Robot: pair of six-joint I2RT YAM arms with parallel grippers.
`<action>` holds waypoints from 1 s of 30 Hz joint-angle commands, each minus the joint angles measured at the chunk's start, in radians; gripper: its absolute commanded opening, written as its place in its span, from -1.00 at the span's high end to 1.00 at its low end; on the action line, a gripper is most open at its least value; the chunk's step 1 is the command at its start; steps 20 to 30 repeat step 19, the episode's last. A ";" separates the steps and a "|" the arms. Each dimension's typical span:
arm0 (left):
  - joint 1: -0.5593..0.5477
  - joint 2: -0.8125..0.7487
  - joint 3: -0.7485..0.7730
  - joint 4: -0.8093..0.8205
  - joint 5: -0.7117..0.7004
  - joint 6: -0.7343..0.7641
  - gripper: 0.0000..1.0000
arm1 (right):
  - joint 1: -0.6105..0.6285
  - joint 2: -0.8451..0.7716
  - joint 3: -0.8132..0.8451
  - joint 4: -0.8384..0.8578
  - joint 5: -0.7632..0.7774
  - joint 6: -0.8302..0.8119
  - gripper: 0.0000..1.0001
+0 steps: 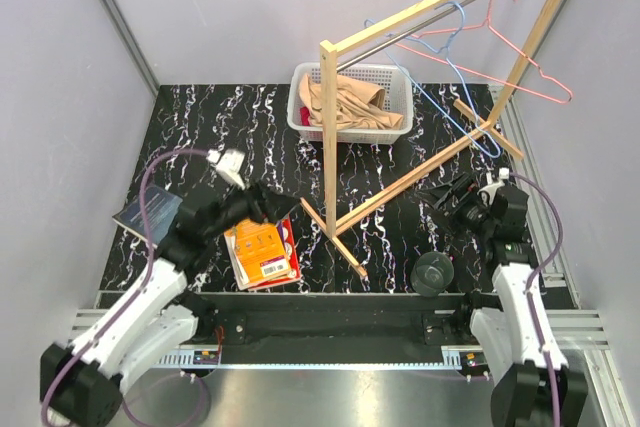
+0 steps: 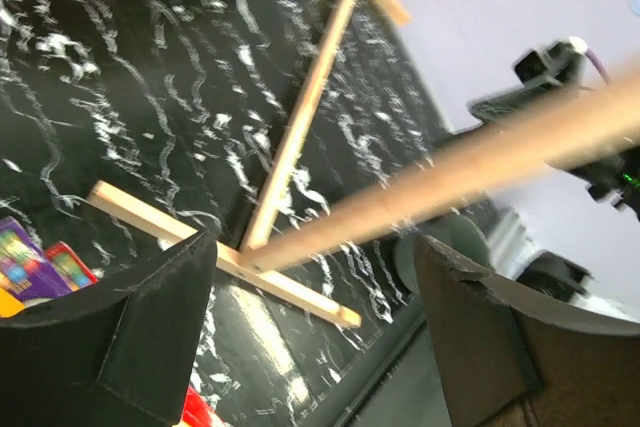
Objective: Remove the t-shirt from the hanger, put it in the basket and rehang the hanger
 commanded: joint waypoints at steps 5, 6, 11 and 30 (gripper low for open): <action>-0.022 -0.360 -0.204 0.104 0.099 -0.099 -0.69 | -0.005 -0.229 0.062 -0.211 0.231 -0.099 -0.99; -0.022 -0.429 -0.223 0.104 0.103 -0.105 -0.69 | -0.005 -0.272 0.061 -0.221 0.239 -0.099 -0.99; -0.022 -0.592 -0.331 0.104 0.125 -0.137 -0.72 | -0.003 -0.389 0.044 -0.279 0.264 -0.085 -0.99; -0.023 -0.739 -0.396 0.132 0.165 -0.186 -0.74 | -0.003 -0.501 -0.014 -0.279 0.169 -0.067 -1.00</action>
